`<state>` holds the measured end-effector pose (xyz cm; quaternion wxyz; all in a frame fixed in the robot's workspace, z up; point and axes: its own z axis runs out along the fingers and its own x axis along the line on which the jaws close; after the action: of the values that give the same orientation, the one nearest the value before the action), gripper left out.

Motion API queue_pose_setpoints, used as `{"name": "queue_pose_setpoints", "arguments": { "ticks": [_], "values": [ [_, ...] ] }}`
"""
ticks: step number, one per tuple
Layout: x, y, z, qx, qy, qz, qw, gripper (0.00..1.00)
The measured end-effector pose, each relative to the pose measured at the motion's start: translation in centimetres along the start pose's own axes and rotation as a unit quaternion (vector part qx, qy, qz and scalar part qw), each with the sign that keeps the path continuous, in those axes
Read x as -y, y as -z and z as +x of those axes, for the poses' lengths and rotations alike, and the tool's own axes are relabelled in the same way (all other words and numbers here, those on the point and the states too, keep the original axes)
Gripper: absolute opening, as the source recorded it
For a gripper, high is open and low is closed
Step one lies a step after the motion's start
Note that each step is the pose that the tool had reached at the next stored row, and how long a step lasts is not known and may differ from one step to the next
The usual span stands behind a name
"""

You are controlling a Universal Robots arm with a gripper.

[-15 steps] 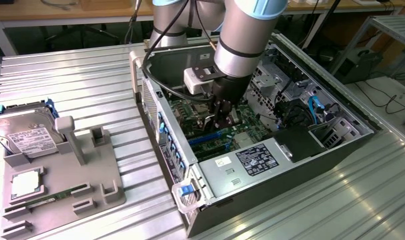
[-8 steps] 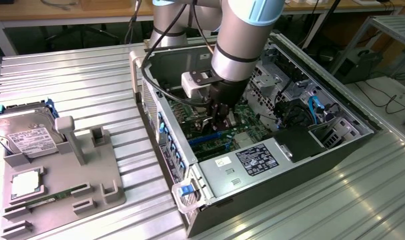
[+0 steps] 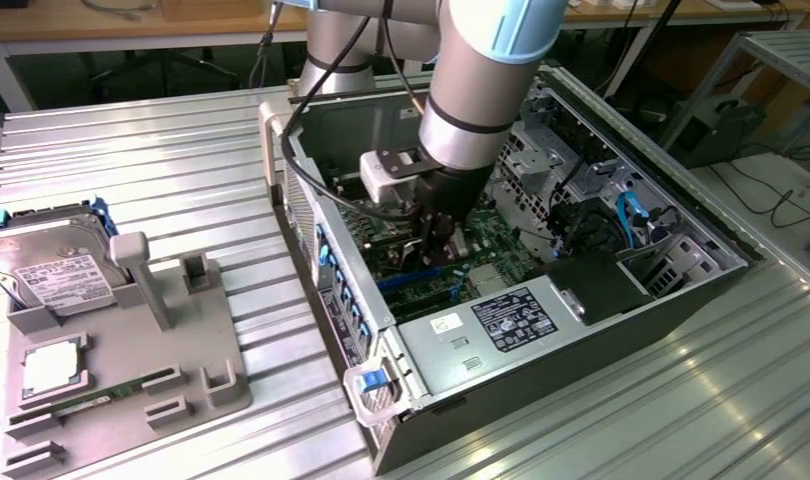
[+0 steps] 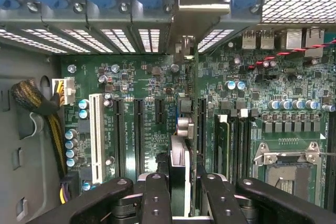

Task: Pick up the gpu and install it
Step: 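Insert the gpu into the slot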

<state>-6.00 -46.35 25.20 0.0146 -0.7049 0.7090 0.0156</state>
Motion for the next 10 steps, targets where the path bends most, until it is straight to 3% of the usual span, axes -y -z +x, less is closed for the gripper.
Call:
{"name": "queue_pose_setpoints", "arguments": {
  "ticks": [10],
  "values": [
    [-0.13, -0.48, 0.02, 0.002, 0.0, 0.0, 1.0, 0.28]
  ]
}}
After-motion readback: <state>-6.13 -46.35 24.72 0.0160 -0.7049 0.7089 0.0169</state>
